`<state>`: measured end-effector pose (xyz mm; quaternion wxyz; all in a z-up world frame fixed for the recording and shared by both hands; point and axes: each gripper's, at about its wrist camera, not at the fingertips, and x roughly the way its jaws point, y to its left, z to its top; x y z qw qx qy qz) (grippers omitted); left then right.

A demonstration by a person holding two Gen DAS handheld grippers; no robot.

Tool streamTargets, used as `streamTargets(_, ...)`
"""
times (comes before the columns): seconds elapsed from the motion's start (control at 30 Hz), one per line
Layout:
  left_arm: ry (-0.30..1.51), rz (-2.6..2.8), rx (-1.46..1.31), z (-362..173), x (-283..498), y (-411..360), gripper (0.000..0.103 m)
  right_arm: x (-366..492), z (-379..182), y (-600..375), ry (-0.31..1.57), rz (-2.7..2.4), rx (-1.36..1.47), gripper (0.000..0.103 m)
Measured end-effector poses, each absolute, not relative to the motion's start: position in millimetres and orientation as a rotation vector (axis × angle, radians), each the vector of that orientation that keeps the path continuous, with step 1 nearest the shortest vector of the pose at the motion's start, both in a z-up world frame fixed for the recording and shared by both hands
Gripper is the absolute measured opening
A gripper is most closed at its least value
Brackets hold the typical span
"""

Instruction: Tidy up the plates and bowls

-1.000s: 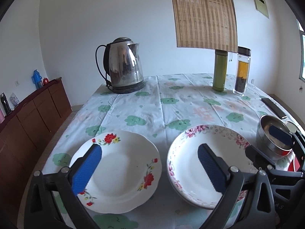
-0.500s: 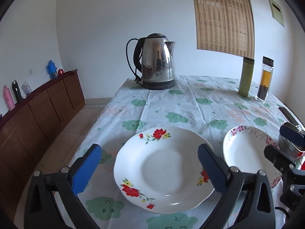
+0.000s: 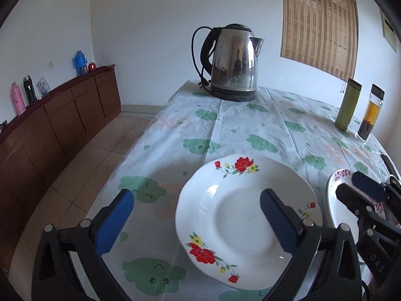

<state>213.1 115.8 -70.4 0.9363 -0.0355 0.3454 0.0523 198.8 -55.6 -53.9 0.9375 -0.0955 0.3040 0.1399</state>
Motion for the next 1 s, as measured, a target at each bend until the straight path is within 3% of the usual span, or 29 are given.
streamTargets(0.47,0.785,0.105,-0.051,-86,220,114,0.101,243,-86,-21,0.827,0.295,-0.305,0.037)
streamTargets(0.7,0.799,0.106,-0.046,-90,222,114,0.101,242,-91,-16,0.837,0.305,-0.327,0.037)
streamTargets(1.0,0.831,0.105,-0.075,-95,224,124,0.086,228,-89,-11,0.829,0.390,-0.306,0.037)
